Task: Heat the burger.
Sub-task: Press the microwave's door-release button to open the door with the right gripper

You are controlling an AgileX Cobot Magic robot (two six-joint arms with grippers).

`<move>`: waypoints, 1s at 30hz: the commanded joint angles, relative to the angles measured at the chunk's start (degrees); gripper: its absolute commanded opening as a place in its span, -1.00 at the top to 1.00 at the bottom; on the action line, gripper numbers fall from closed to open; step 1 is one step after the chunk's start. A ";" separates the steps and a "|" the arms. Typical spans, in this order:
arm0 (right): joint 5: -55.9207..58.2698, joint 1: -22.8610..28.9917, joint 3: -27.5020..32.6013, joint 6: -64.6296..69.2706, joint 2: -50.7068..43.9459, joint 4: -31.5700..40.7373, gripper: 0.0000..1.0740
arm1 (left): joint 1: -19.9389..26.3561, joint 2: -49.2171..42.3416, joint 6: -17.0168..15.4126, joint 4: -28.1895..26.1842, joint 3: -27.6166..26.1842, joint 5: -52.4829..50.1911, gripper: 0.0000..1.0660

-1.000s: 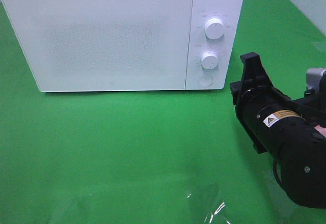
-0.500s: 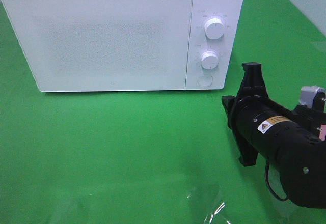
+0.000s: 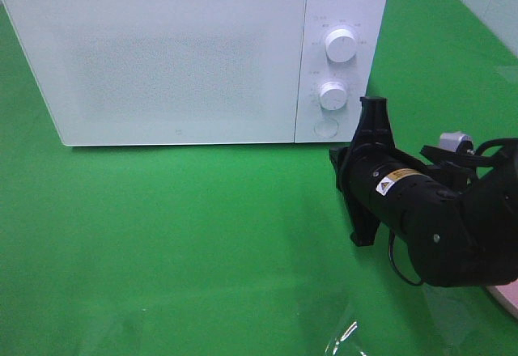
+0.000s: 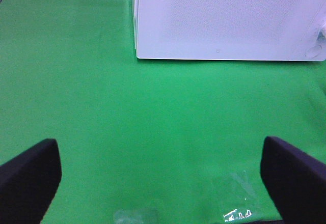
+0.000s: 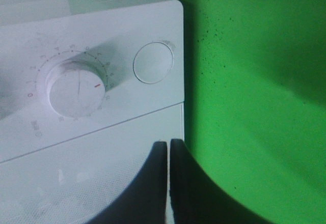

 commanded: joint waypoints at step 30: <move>6.25 -11.80 -16.84 2.52 11.57 -12.95 1.00 | -0.17 -0.86 -0.29 -0.17 0.17 -0.52 -0.85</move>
